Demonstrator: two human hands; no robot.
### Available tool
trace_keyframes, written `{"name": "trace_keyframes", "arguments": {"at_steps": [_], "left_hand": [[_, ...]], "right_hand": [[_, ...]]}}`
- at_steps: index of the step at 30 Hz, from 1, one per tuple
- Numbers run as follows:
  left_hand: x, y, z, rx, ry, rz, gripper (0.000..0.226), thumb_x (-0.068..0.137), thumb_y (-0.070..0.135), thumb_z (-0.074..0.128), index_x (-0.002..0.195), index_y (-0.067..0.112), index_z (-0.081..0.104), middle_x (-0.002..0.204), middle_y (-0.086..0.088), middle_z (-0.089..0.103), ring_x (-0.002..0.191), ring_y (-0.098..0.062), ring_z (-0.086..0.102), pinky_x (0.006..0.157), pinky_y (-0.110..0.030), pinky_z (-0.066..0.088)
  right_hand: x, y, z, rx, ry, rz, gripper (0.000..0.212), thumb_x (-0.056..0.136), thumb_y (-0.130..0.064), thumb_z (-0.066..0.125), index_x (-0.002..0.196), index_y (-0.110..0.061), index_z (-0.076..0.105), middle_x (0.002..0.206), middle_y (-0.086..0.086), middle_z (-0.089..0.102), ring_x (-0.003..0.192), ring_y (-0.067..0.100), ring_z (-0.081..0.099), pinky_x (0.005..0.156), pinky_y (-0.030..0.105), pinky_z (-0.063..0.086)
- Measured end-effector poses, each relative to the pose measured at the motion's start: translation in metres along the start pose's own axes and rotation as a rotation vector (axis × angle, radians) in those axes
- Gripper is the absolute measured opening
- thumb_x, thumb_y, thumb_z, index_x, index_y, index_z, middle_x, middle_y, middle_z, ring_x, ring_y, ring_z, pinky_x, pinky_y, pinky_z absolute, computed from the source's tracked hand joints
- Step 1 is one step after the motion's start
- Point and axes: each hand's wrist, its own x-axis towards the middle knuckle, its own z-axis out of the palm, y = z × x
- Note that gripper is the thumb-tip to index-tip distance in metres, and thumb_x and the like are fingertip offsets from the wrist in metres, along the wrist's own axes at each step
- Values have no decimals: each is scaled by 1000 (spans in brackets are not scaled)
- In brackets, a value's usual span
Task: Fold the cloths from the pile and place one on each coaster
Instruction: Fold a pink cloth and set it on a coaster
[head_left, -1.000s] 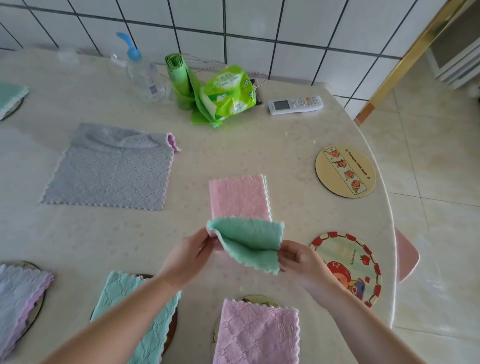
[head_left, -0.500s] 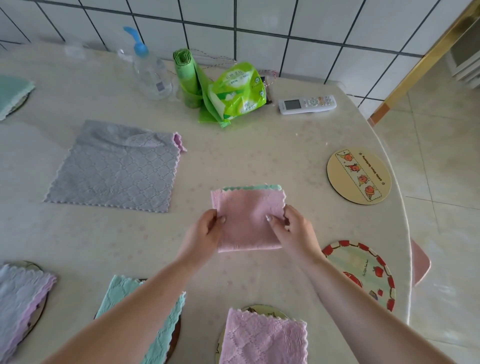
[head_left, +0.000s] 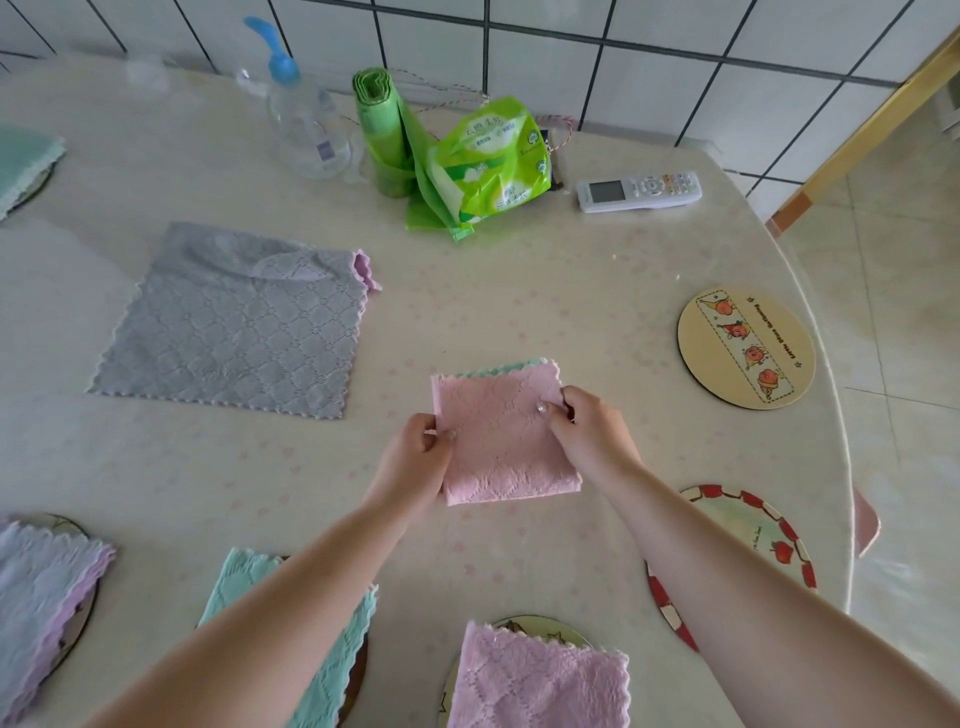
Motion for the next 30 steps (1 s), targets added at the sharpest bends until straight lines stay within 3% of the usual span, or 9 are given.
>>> {"name": "trace_keyframes", "arguments": {"at_steps": [4, 7, 11, 13, 15, 17, 21, 26, 30], "left_hand": [[-2, 2, -2, -96, -2, -51, 13, 93, 18, 50, 105, 15, 47, 95, -4, 62, 77, -23, 64, 58, -36, 56], [-7, -5, -3, -79, 14, 51, 22, 89, 19, 58, 104, 17, 41, 94, -5, 64, 76, -23, 63, 59, -38, 52], [-13, -22, -2, 43, -38, 212, 22, 87, 18, 60, 95, 29, 43, 100, 4, 59, 72, -27, 63, 55, -30, 42], [-13, -26, -2, 51, -74, 229, 28, 87, 17, 58, 99, 39, 45, 98, 4, 60, 72, -33, 62, 55, -33, 40], [-11, -25, -1, 50, -83, 237, 44, 87, 13, 57, 111, 48, 45, 105, 8, 58, 68, -28, 62, 53, -29, 41], [-10, -23, 1, 82, -70, 250, 51, 88, 11, 56, 130, 38, 44, 110, 16, 50, 61, -14, 59, 52, -21, 41], [-13, -21, 1, 173, -43, 287, 53, 90, 13, 54, 137, 31, 40, 115, 14, 43, 55, -1, 50, 56, -16, 40], [-12, -19, -1, 264, -40, 307, 59, 88, 14, 56, 141, 29, 36, 122, 10, 36, 75, -11, 56, 77, -26, 51], [-9, -18, -1, 310, -32, 295, 62, 86, 14, 60, 142, 23, 34, 124, 8, 37, 83, -11, 56, 83, -25, 48]], "right_hand": [[-1, -1, 2, 34, 22, 3, 18, 91, -32, 52, 86, -15, 51, 66, -1, 54, 67, 25, 49, 53, 32, 33], [-7, 2, 3, 94, 67, 12, 23, 92, -30, 52, 109, -14, 51, 87, -1, 58, 82, 24, 54, 67, 33, 42], [-13, 8, 3, 143, 92, 26, 19, 92, -30, 53, 104, -15, 49, 89, -4, 57, 83, 21, 55, 65, 29, 38], [-14, 9, 3, 165, 114, 20, 16, 91, -29, 55, 99, -17, 48, 85, -6, 59, 80, 20, 56, 62, 29, 38], [-13, 8, 2, 178, 146, -6, 13, 91, -27, 54, 96, -18, 48, 82, -8, 60, 74, 17, 55, 58, 29, 38], [-13, 6, 1, 171, 153, -34, 9, 91, -25, 53, 94, -17, 50, 83, -8, 60, 71, 14, 54, 57, 26, 39], [-7, 3, 1, 126, 141, -91, 9, 91, -24, 54, 93, -16, 54, 91, -5, 60, 77, 14, 55, 61, 27, 41], [-4, 3, 2, 44, 258, -326, 6, 87, -16, 60, 89, -11, 57, 99, -9, 46, 81, 10, 52, 66, 23, 41], [-5, 0, 2, 88, 241, -310, 5, 90, -16, 56, 90, -11, 54, 80, -4, 54, 66, 14, 50, 63, 31, 41]]}}
